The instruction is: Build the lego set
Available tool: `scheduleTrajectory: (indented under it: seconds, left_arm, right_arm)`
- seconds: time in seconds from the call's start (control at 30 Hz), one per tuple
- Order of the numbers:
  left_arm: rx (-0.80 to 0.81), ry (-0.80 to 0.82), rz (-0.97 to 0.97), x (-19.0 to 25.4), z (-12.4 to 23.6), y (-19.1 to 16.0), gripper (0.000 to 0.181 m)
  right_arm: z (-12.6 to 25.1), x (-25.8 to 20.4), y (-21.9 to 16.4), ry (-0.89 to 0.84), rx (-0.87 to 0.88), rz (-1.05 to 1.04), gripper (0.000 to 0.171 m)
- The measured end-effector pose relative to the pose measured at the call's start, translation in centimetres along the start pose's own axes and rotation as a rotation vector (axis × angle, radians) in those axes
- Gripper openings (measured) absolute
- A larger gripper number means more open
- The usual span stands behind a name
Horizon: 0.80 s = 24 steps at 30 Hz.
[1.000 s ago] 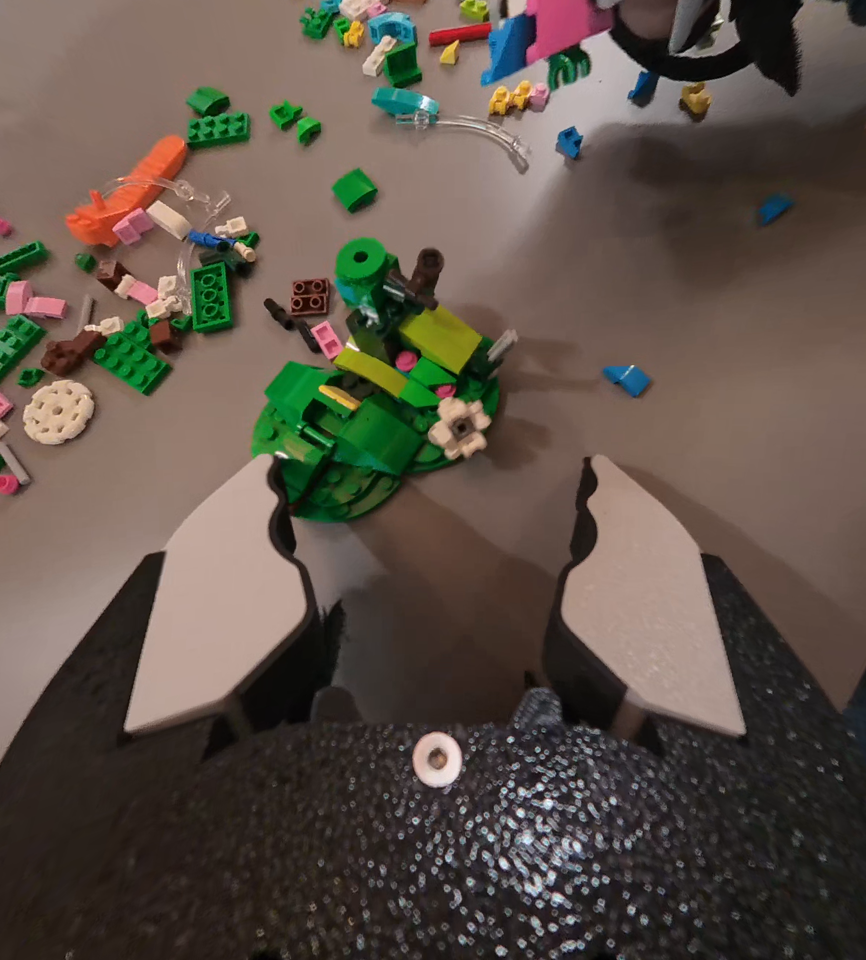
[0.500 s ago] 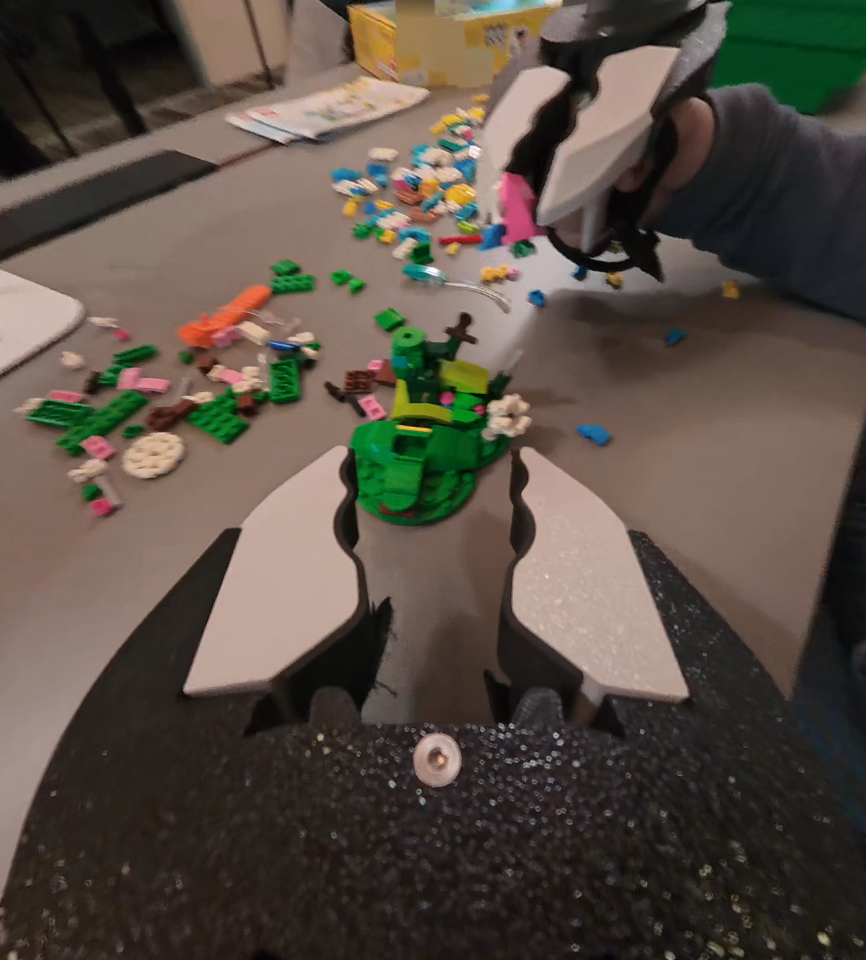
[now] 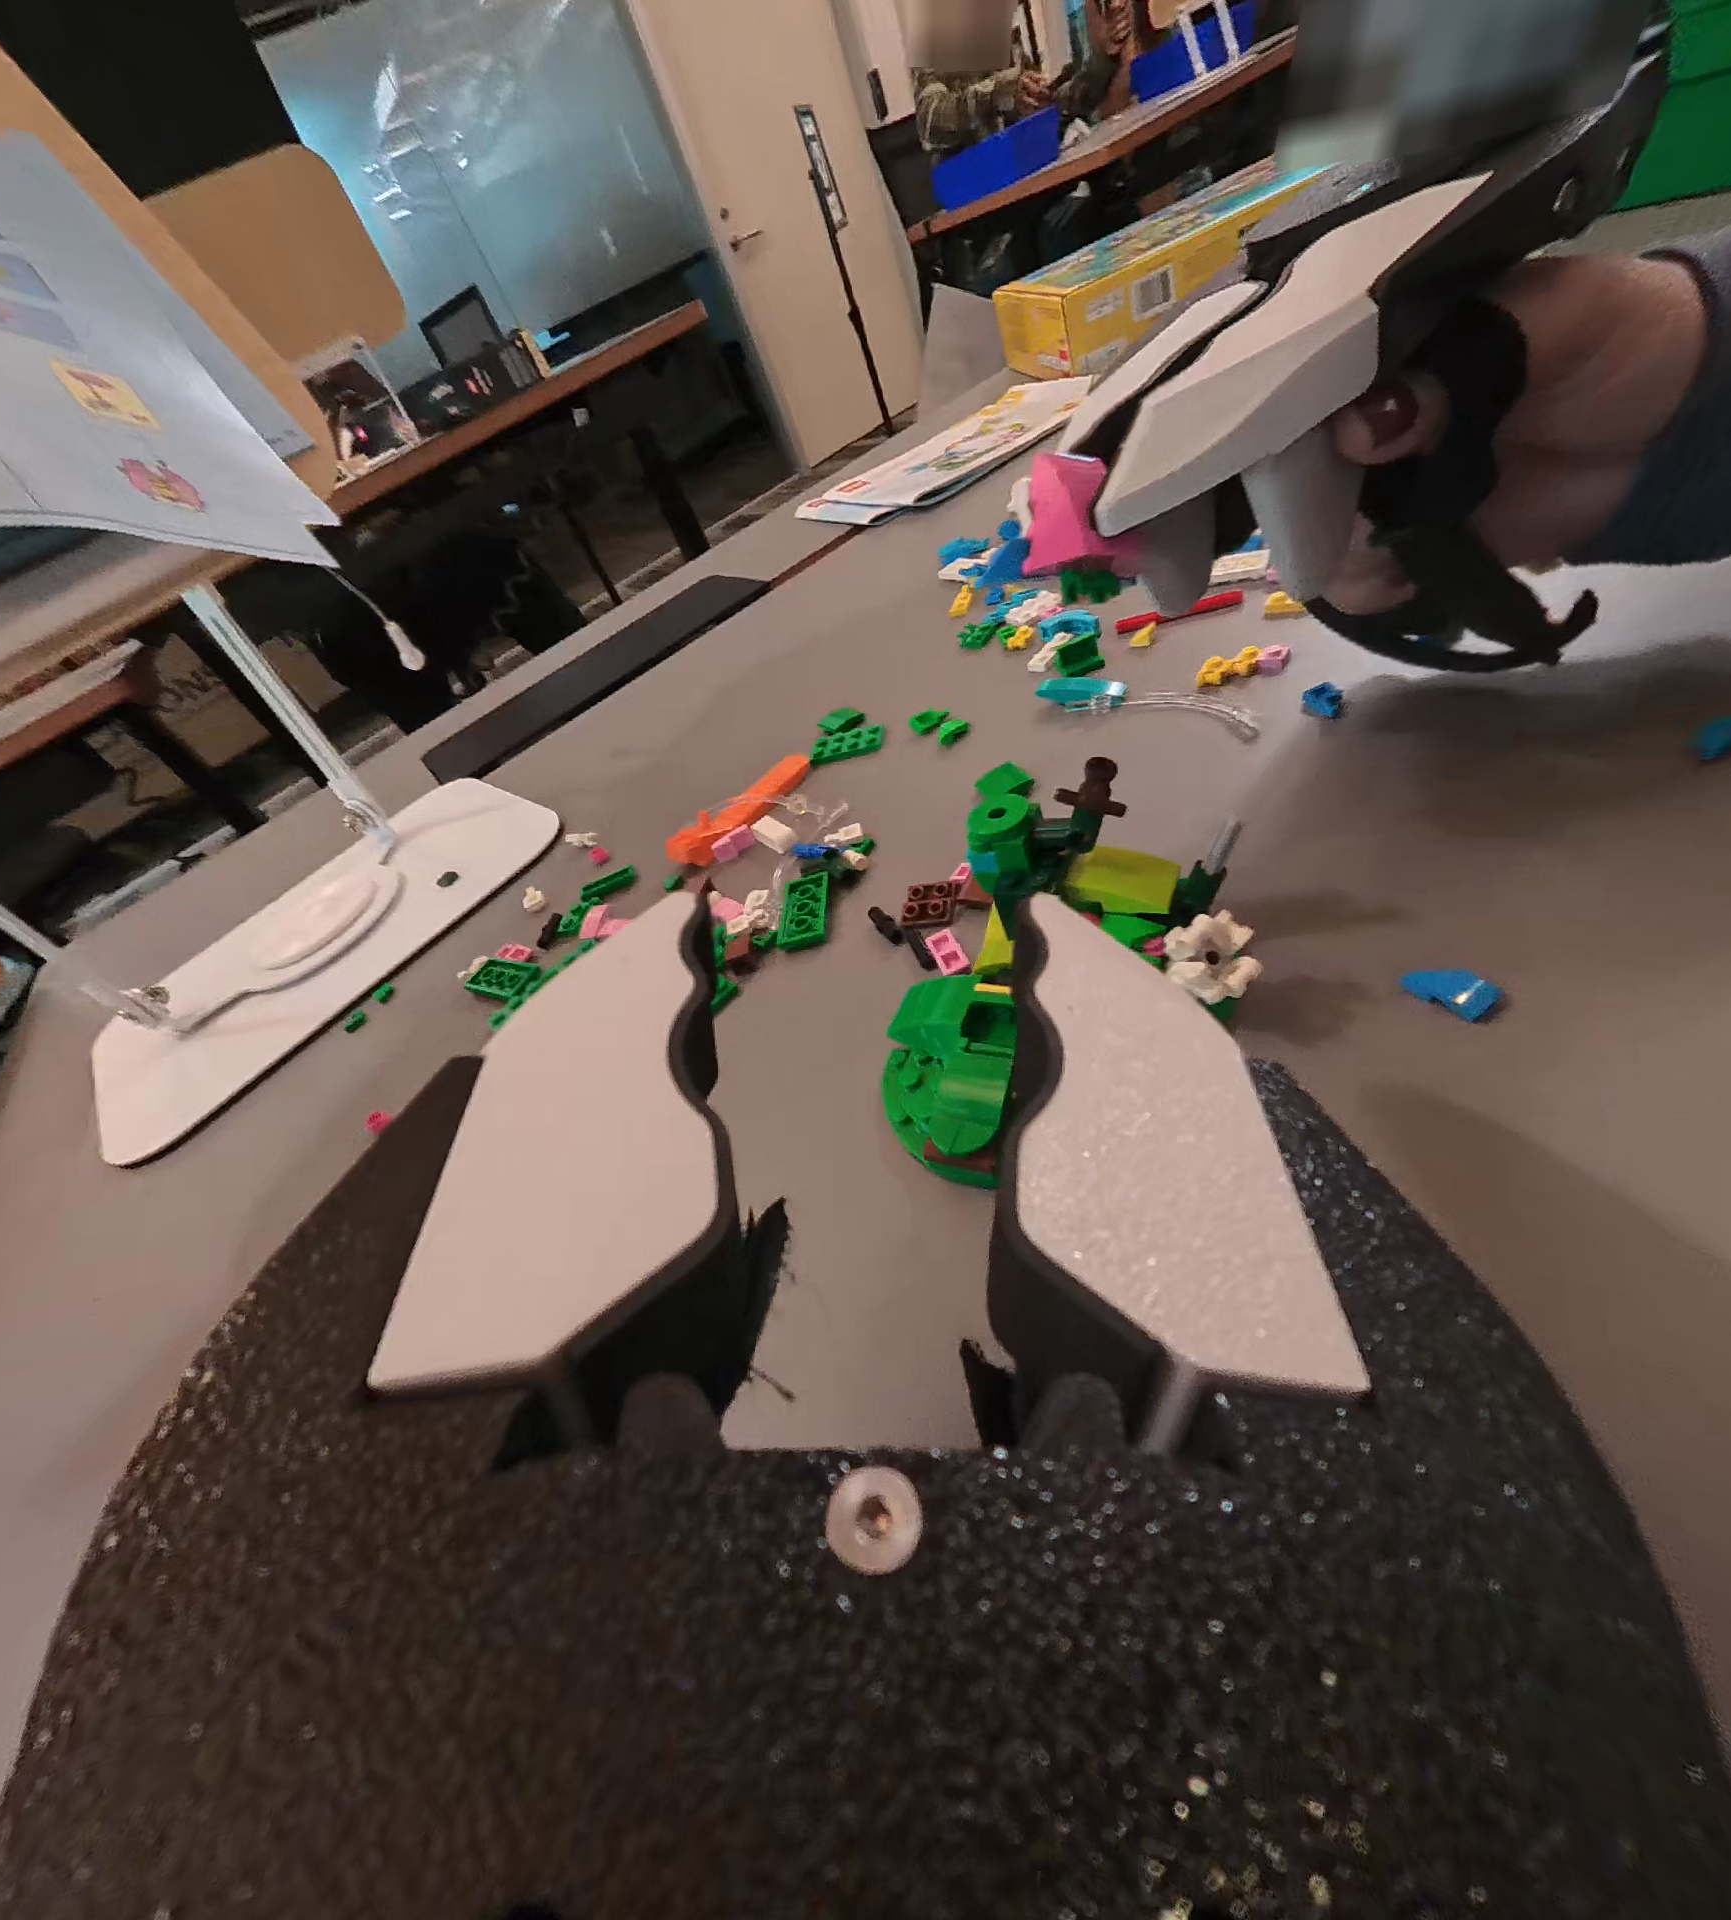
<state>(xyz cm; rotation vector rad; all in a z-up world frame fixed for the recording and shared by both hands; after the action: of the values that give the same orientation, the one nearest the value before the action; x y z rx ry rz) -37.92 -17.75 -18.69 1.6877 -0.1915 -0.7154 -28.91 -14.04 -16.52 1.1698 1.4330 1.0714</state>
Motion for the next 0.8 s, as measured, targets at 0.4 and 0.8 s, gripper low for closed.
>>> scheduleTrajectory:
  seconds: [0.4,0.8]
  left_arm:
    - [0.124,-0.067,0.055,1.7,-0.5,2.1,0.045]
    - [0.18,-0.082,-0.002,2.9,-1.1,3.1,0.041]
  right_arm:
    - [-0.9,-0.9,-0.4,0.045,0.006,-0.055,0.017]
    - [-1.4,-1.6,-0.9,0.102,0.014,-0.258,0.018]
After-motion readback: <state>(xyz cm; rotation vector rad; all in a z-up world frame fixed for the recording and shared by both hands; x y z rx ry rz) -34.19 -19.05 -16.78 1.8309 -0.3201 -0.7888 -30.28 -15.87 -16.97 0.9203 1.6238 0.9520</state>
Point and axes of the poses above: each gripper's, where its closed fingertips meet, z back along the fingers, y out of its top, x = y × z across the jaws, the point moved 1 cm from there along z, back along the fingers, and after that the axes turned 15 degrees about x, right-handed, at the moved point
